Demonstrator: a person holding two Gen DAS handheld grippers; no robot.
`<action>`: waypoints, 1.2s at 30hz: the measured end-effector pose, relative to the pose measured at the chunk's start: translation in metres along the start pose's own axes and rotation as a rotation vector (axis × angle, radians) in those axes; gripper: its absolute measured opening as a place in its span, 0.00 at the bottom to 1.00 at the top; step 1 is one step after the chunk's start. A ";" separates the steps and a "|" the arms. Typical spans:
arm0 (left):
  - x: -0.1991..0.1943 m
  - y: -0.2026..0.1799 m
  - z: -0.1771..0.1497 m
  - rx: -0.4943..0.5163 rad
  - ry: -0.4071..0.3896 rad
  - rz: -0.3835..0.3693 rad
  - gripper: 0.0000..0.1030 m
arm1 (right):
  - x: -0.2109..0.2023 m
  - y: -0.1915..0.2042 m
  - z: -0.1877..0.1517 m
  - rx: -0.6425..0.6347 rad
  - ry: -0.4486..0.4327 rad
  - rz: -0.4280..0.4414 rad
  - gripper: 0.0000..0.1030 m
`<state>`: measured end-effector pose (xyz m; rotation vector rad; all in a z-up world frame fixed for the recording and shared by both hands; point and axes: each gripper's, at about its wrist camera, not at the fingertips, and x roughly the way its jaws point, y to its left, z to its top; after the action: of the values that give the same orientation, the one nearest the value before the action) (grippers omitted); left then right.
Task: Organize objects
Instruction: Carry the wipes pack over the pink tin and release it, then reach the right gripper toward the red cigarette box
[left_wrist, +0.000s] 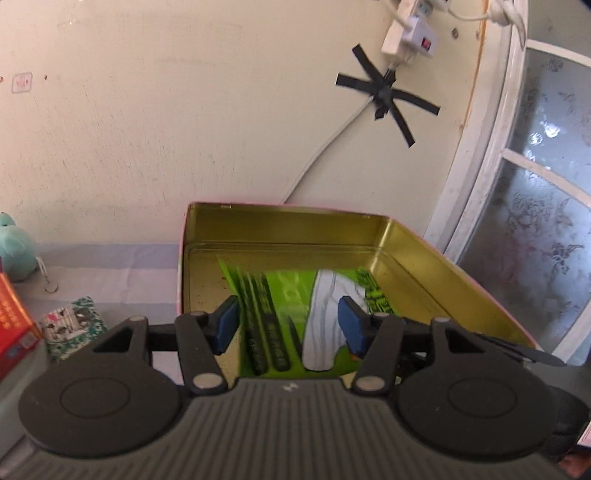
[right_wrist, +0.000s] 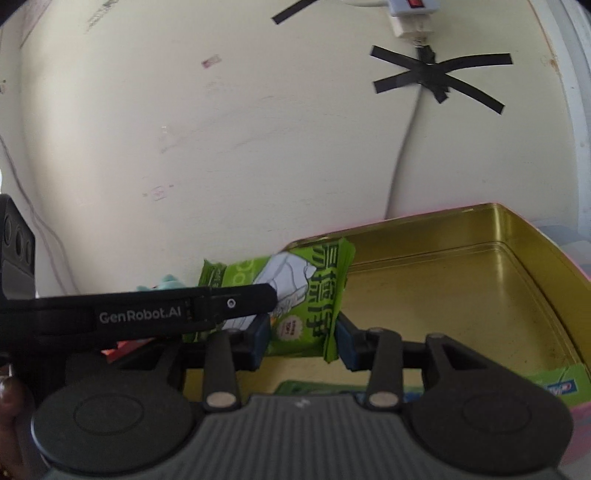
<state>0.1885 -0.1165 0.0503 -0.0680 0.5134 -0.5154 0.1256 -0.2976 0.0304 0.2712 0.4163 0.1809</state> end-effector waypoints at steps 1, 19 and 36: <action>0.001 -0.001 -0.001 0.008 -0.006 0.006 0.62 | 0.000 -0.004 -0.003 0.003 -0.001 -0.027 0.49; -0.118 0.041 -0.045 0.058 -0.127 0.216 0.67 | -0.037 -0.013 -0.018 -0.057 -0.216 -0.161 0.63; -0.179 0.156 -0.101 -0.114 0.028 0.388 0.69 | -0.049 0.038 -0.025 -0.092 -0.227 -0.123 0.67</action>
<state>0.0769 0.1127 0.0138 -0.0680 0.5668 -0.1079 0.0662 -0.2670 0.0379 0.1728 0.1976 0.0475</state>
